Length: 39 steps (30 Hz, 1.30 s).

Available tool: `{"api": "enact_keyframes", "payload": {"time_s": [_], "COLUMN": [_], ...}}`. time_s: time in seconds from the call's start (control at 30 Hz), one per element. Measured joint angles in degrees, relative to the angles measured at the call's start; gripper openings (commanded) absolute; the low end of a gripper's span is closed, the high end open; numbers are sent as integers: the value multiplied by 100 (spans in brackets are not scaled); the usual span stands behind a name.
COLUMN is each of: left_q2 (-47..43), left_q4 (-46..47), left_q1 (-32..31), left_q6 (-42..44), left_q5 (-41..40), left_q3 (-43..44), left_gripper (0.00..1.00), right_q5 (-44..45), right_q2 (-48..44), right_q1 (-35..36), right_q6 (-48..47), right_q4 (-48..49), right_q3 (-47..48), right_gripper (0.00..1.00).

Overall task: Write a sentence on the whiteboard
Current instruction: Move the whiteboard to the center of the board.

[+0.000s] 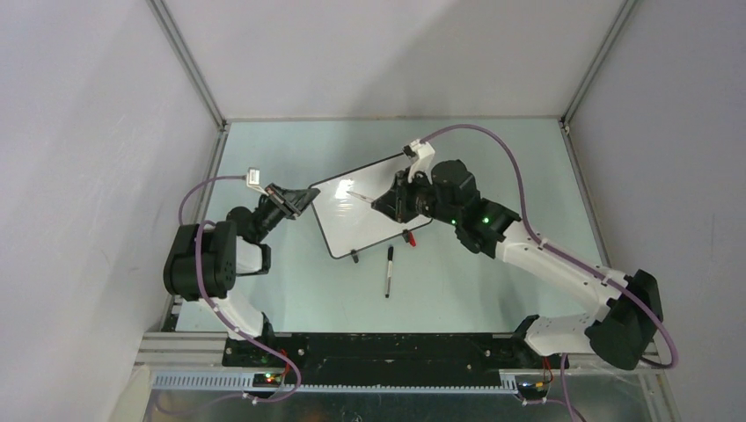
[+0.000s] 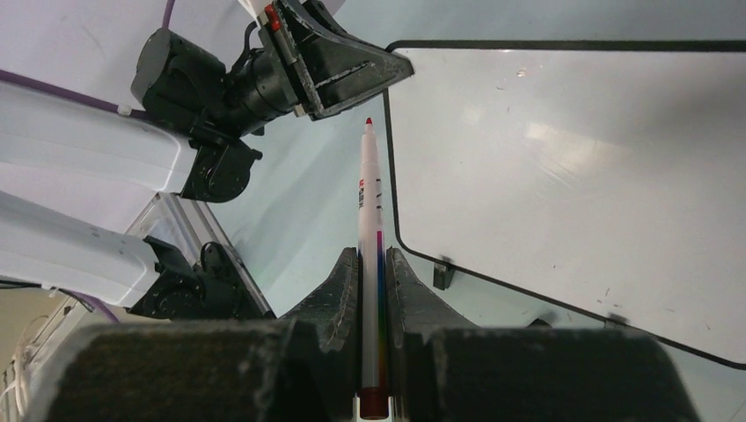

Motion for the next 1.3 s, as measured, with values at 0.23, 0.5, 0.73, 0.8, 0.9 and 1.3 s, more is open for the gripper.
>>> {"api": "enact_keyframes", "payload": {"time_s": [0.23,0.5,0.73,0.8,0.9,1.3], "left_q2": [-15,-15,-15,-15,-24,-37], "left_q4": [7,24,57,59,61,44], "left_q1": [-52,-68,-81,-83,-85,-85], "left_q6": [11,15,11,13,13,68], "left_q5": [-9,0,39,42,44,50], "left_q3": [0,0,0,0,0,0], "left_gripper": [22,11,7,7,8,24], "right_q5": [352,595,938,1036,1161,1445], "right_q2": [527,785,901,957,966,1040], "right_q1": [251,341,522,564,599,605], "right_q6": [-129,-186,-330,-385,-444,-638], "right_q4": [-280,-417,-461,-481,-490,-553], "right_q3": [584,610,693,793,855,872], "right_gripper": [0,0,0,0,0,0]}}
